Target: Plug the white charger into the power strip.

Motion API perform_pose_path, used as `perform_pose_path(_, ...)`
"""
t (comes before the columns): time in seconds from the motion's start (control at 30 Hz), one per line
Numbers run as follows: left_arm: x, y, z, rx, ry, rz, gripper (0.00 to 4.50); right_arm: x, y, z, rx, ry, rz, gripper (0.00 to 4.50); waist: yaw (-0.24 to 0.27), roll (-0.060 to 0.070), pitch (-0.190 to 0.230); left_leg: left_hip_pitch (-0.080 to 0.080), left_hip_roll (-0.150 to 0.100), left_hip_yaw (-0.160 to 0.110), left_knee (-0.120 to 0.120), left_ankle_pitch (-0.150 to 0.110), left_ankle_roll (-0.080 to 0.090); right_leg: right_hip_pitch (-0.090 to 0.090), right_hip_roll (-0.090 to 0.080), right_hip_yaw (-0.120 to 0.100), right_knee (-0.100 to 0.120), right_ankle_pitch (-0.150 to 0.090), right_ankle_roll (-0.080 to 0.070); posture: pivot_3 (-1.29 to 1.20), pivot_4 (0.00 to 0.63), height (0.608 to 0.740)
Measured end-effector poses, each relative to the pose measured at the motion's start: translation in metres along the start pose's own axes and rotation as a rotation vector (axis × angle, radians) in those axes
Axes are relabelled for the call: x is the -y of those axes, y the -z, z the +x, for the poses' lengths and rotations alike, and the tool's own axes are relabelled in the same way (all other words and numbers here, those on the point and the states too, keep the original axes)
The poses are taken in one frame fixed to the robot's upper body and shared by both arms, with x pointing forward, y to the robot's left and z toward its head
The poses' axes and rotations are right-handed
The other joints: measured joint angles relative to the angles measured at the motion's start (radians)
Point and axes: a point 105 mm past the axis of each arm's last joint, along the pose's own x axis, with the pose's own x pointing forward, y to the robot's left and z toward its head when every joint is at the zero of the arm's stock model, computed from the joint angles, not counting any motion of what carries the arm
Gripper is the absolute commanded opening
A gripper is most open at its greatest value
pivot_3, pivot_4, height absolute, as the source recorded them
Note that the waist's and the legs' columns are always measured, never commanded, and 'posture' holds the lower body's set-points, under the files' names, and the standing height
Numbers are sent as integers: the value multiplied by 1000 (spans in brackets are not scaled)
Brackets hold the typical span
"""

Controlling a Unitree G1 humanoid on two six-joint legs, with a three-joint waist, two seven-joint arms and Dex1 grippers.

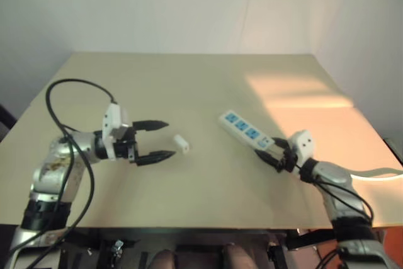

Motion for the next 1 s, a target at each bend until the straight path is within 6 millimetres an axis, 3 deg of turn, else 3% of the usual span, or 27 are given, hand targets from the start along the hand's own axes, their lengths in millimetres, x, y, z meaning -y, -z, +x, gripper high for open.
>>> perform_pose_path(0.07, 0, -1, 2, 5, 15, 0, 4500, -4, -2, 0, -11, -6, 64, 4125, -9, 0, 0, 0, 1, 0, 0, 0, 0, 0, 1, 0, 0, 0, 0, 0, 150, 740)
perform_pose_path(0.13, -1, -2, 4, 14, 22, 0, 4500, -7, -8, 0, -4, -13, 74, 4483, -13, 0, 0, 0, 1, 0, -1, 0, 0, 0, 1, 0, 0, 0, 0, 0, 150, 740)
perform_pose_path(0.37, -1, 1, 8, 25, 29, -18, 4500, -16, -19, -5, 90, -12, 74, 4483, -9, 0, 0, -2, 1, -1, -1, 0, 0, -1, 1, 0, -1, 0, 0, 0, 150, 740)
perform_pose_path(0.57, -1, 2, 6, 13, 26, -16, 4500, -8, -24, -13, 180, 54, 54, 4483, -7, 0, 0, -1, 1, 0, -1, 0, 0, 0, 1, 0, -1, 0, 0, 0, 150, 740)
perform_pose_path(0.73, -2, 2, 5, 3, 23, -11, 4500, 1, -14, -9, 180, 104, 58, 4483, -10, 0, 0, -1, 1, 0, -1, 0, 0, -1, 1, 0, -1, 0, 0, 0, 150, 740)
perform_pose_path(1.0, -3, 3, 3, -14, 16, 33, 4500, -4, 1, -5, 167, 29, 63, 4483, -10, 0, 0, -1, 1, 0, -1, 0, 0, 0, 1, 0, -1, 0, 0, 0, 150, 740)
